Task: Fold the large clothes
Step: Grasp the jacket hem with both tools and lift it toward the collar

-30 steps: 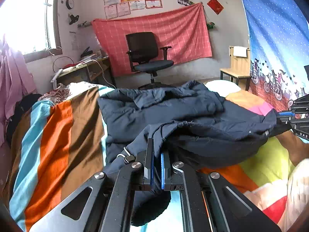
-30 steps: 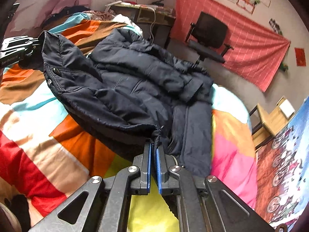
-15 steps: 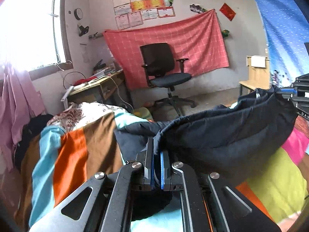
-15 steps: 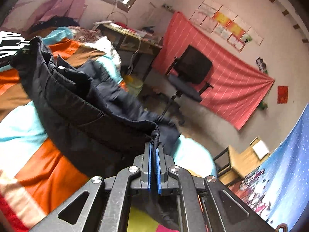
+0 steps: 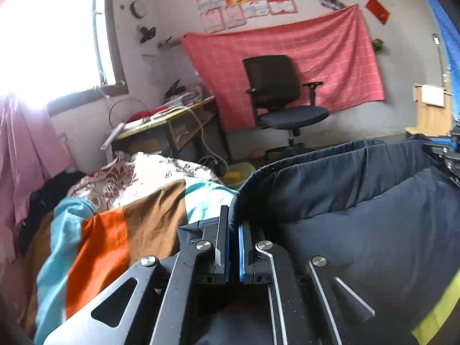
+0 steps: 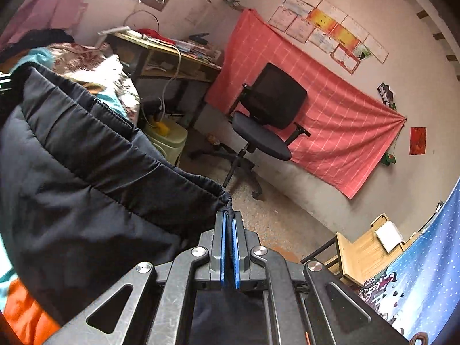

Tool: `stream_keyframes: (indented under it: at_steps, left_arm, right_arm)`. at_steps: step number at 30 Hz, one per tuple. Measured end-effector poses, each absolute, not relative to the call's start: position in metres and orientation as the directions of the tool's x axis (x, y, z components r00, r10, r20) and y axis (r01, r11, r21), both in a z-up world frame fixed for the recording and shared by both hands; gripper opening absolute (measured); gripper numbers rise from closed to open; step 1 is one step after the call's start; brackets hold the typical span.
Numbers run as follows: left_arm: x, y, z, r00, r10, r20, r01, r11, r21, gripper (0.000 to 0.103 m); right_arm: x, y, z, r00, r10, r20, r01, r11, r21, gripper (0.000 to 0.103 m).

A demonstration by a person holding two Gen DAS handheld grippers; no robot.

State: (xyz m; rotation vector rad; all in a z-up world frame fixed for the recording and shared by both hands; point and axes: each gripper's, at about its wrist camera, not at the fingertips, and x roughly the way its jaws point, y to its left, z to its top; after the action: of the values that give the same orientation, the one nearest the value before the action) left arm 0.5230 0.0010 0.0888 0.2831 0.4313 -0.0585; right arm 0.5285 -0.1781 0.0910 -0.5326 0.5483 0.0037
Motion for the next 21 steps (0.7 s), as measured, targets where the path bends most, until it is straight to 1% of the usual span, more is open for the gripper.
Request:
stream_keyframes:
  at_steps: [4,11,15,17,20,21]
  left_arm:
    - [0.561,-0.005,0.063,0.896,0.064,-0.439,0.070,0.957,0.283,0.003]
    - [0.602,-0.009,0.032,0.865,0.122,-0.487,0.035,0.953,0.301,0.003]
    - [0.611,-0.006,0.022,0.853,0.118,-0.508,0.027,0.962,0.270,0.004]
    - [0.608,0.000,0.024,0.852,0.093,-0.516,0.028,0.975,0.221,0.004]
    - [0.603,0.012,0.034,0.858,0.008,-0.513,0.045,0.995,0.091,0.017]
    - [0.601,0.015,0.038,0.862,-0.009,-0.507,0.047,0.997,0.064,0.030]
  right_arm:
    - [0.569,-0.178,0.069,0.846,-0.154,-0.510,-0.129,0.870,-0.476,0.005]
    - [0.617,-0.179,0.029,0.822,-0.181,-0.541,-0.108,0.882,-0.459,0.005]
    - [0.632,-0.183,0.014,0.814,-0.175,-0.554,-0.095,0.901,-0.424,0.005]
    - [0.633,-0.184,0.010,0.820,-0.171,-0.546,-0.078,0.912,-0.403,0.006]
    - [0.629,-0.185,0.009,0.842,-0.154,-0.517,-0.067,0.921,-0.383,0.009]
    - [0.626,-0.187,0.011,0.851,-0.139,-0.506,-0.069,0.927,-0.370,0.009]
